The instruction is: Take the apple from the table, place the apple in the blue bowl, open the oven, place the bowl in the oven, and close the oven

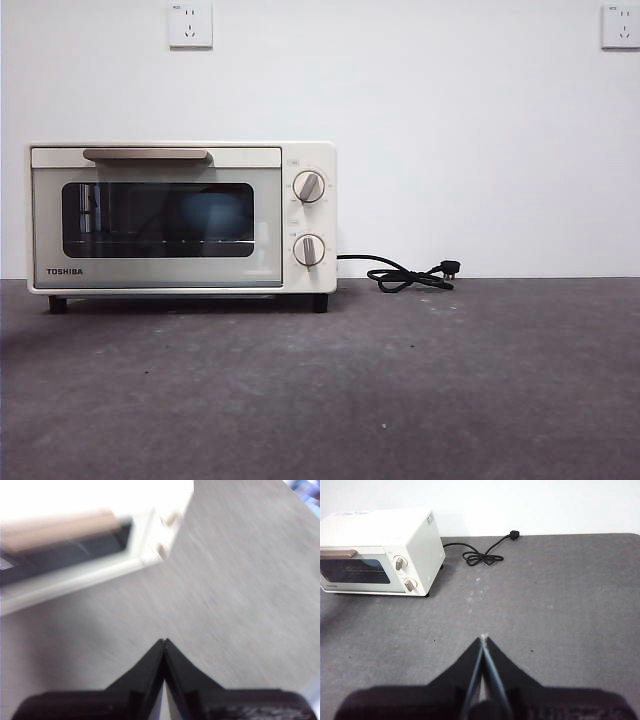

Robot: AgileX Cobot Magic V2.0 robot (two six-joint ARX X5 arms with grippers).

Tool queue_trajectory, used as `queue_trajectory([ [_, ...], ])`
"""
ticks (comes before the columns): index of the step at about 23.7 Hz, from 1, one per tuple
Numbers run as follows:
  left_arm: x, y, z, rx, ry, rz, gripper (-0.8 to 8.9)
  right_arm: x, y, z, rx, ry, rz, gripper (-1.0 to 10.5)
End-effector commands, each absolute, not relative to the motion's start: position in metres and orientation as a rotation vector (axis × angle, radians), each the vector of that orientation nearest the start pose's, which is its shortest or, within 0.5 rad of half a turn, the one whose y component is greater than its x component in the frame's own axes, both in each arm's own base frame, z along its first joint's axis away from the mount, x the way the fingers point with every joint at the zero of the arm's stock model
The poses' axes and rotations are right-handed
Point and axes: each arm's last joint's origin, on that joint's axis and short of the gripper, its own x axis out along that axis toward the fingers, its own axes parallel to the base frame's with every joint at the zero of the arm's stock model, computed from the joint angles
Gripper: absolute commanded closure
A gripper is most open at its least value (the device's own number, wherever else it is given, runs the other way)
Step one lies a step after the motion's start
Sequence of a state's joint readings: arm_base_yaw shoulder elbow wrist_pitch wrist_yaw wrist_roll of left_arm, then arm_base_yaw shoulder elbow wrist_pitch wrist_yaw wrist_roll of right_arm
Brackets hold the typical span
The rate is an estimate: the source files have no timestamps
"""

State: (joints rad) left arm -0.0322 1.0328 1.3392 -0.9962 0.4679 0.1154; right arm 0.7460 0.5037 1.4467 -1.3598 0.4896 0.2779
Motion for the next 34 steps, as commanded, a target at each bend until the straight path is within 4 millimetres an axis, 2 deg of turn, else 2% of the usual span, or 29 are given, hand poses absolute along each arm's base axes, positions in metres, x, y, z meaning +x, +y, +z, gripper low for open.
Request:
queue_trajectory([
  [1,0.129,-0.019,0.421,-0.043,0.521,-0.422,8.18,-0.014,-0.031,0.424,0.026,0.392,0.197,9.5],
  [4,0.084,-0.016,0.433,-0.014,0.383,-0.395,8.17,-0.014,-0.031,0.424,0.026,0.392,0.197,9.5],
  [7,0.068,-0.014,0.436,-0.015,0.334,-0.394,8.17,-0.014,-0.031,0.424,0.026,0.393,0.197,9.5],
  [10,0.062,-0.014,0.437,-0.013,0.317,-0.394,8.17,-0.014,-0.031,0.424,0.026,0.393,0.197,9.5],
  [16,0.07,-0.014,0.436,0.006,0.337,-0.392,8.17,-0.014,-0.031,0.424,0.026,0.393,0.197,9.5],
  [21,0.099,-0.014,0.432,0.087,0.379,-0.309,8.17,-0.014,-0.031,0.424,0.026,0.393,0.197,9.5],
  [26,0.125,-0.012,0.423,0.128,0.284,-0.238,8.17,-0.014,-0.031,0.424,0.026,0.392,0.197,9.5],
  [30,0.128,-0.012,0.395,0.132,0.137,-0.23,8.17,-0.014,-0.031,0.424,0.026,0.392,0.197,9.5],
  [34,0.122,-0.011,0.344,0.14,0.005,-0.214,8.17,-0.014,-0.031,0.424,0.026,0.392,0.197,9.5],
])
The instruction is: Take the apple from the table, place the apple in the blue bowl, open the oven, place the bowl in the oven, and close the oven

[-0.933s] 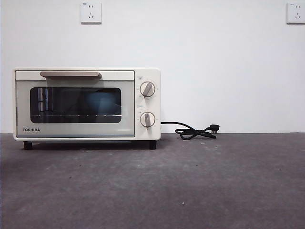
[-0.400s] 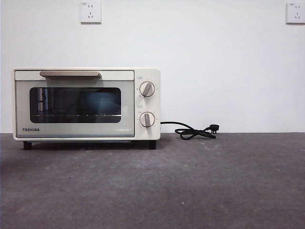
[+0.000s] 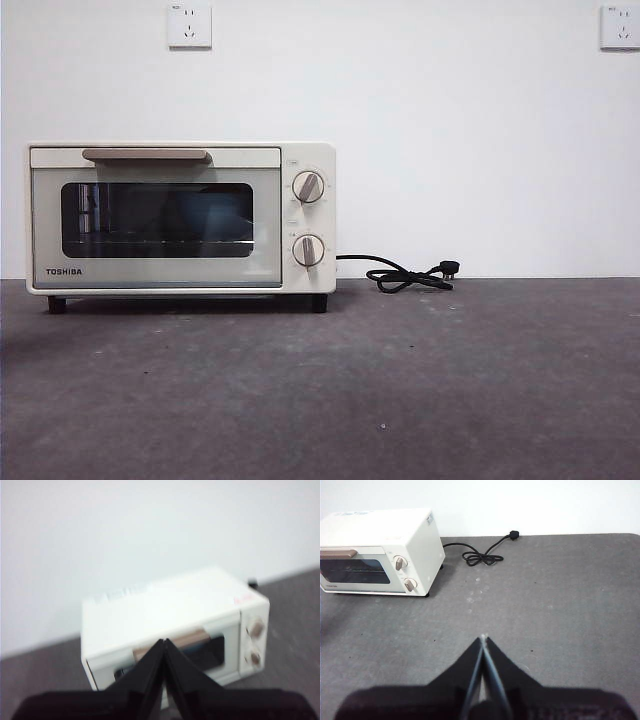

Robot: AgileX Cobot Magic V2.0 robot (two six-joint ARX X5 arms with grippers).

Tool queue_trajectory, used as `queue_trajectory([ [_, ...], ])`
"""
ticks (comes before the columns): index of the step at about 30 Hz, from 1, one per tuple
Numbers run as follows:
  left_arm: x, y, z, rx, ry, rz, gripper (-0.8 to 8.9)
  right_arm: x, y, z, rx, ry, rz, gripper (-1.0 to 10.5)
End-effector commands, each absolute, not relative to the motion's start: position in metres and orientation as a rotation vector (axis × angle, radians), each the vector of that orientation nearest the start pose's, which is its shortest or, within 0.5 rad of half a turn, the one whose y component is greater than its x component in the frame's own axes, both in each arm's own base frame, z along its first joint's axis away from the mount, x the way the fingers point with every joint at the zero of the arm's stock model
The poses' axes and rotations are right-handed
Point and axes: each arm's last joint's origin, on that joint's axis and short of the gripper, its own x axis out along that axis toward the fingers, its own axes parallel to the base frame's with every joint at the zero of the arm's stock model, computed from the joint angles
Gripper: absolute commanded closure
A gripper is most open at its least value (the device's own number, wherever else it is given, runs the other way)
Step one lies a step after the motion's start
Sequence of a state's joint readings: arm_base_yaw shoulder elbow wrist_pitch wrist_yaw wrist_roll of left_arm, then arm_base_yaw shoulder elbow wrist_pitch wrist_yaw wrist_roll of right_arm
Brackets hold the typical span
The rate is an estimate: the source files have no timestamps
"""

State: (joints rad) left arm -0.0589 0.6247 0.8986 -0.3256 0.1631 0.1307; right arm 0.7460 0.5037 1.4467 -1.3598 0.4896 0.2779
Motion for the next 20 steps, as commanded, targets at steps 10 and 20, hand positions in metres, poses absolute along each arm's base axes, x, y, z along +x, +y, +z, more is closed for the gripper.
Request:
queue_trajectory([
  [10,0.107,-0.01,0.205,0.098,0.011,-0.21,8.17,-0.014,-0.031,0.424,0.026,0.392,0.197,9.5],
  [20,0.103,-0.006,0.166,0.064,0.033,-0.089,8.17,-0.014,-0.031,0.424,0.026,0.392,0.197,9.5],
])
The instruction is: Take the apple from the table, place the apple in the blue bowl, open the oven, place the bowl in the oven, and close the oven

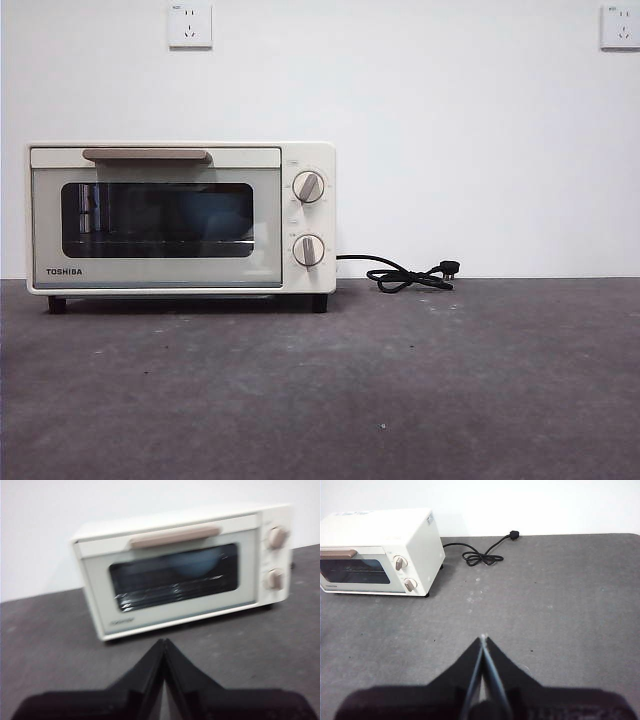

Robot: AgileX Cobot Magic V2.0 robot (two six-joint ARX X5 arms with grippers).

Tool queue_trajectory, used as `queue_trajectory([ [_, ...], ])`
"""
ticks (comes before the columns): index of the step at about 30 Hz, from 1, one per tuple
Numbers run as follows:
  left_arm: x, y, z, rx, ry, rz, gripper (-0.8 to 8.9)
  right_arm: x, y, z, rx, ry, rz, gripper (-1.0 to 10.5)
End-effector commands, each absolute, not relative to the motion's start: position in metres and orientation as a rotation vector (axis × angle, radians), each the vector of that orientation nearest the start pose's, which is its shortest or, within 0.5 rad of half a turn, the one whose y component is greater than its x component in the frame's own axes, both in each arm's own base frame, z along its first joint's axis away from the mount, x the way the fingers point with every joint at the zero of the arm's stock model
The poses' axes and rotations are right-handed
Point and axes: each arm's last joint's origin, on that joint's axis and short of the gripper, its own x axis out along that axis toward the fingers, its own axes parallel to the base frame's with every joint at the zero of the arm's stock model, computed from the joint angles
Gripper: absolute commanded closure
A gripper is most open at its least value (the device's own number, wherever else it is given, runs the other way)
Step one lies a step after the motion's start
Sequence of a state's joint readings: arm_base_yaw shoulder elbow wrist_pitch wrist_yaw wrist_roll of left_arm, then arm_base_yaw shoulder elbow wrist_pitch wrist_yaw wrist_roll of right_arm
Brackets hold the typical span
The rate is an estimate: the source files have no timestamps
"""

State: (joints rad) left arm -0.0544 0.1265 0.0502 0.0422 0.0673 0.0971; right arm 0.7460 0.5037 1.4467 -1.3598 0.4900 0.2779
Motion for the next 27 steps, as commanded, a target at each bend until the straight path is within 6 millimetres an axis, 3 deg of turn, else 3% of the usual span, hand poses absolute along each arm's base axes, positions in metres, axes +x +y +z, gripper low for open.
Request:
queue_trajectory([
  [1,0.102,-0.005,0.163,0.047,0.032,-0.07,8.17,-0.014,-0.031,0.424,0.026,0.392,0.197,9.5],
  [27,0.096,-0.001,0.15,-0.007,0.162,-0.018,8.17,-0.014,-0.031,0.424,0.026,0.392,0.197,9.5],
])
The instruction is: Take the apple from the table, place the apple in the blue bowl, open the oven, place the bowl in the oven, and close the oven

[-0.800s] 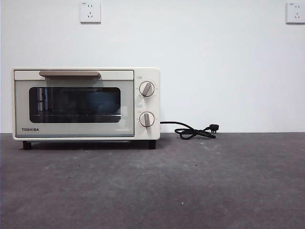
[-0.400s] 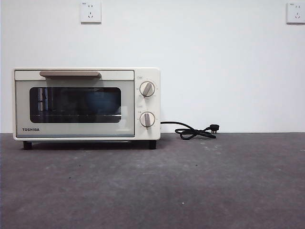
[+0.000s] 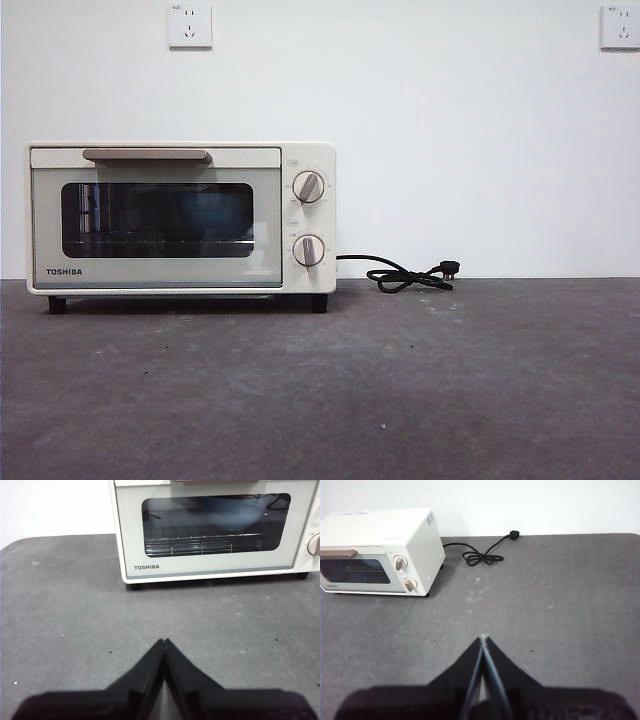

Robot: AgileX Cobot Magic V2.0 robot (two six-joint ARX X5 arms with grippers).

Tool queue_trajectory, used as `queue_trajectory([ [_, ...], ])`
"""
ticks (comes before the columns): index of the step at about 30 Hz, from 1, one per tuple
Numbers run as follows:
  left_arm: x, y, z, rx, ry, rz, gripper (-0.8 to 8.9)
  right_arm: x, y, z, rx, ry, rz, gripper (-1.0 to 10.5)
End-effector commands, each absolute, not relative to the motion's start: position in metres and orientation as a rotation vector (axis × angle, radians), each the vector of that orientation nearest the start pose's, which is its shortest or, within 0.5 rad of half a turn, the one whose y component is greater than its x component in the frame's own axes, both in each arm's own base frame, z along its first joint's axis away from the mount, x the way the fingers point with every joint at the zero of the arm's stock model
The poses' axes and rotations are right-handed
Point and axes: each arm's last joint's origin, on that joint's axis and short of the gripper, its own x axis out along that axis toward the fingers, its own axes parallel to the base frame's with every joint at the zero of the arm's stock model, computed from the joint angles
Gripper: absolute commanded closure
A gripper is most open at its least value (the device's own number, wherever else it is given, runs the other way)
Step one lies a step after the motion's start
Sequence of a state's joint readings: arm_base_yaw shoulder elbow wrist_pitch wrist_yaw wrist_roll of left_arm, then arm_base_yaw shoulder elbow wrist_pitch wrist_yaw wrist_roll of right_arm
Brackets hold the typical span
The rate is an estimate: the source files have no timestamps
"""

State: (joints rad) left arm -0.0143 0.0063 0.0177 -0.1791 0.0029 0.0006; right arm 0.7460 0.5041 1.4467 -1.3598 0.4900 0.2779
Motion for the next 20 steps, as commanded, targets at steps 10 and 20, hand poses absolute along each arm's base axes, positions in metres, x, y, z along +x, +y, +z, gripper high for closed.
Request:
queue_trajectory([
  [10,0.0965,-0.0013,0.1492,-0.007,0.17,-0.018,8.17,-0.0139,-0.0314,0.4238,0.026,0.392,0.197,9.5],
  [20,0.0967,-0.0013,0.149,-0.007,0.172,-0.018,8.17,-0.0139,-0.0314,0.4238,0.026,0.392,0.197,9.5],
])
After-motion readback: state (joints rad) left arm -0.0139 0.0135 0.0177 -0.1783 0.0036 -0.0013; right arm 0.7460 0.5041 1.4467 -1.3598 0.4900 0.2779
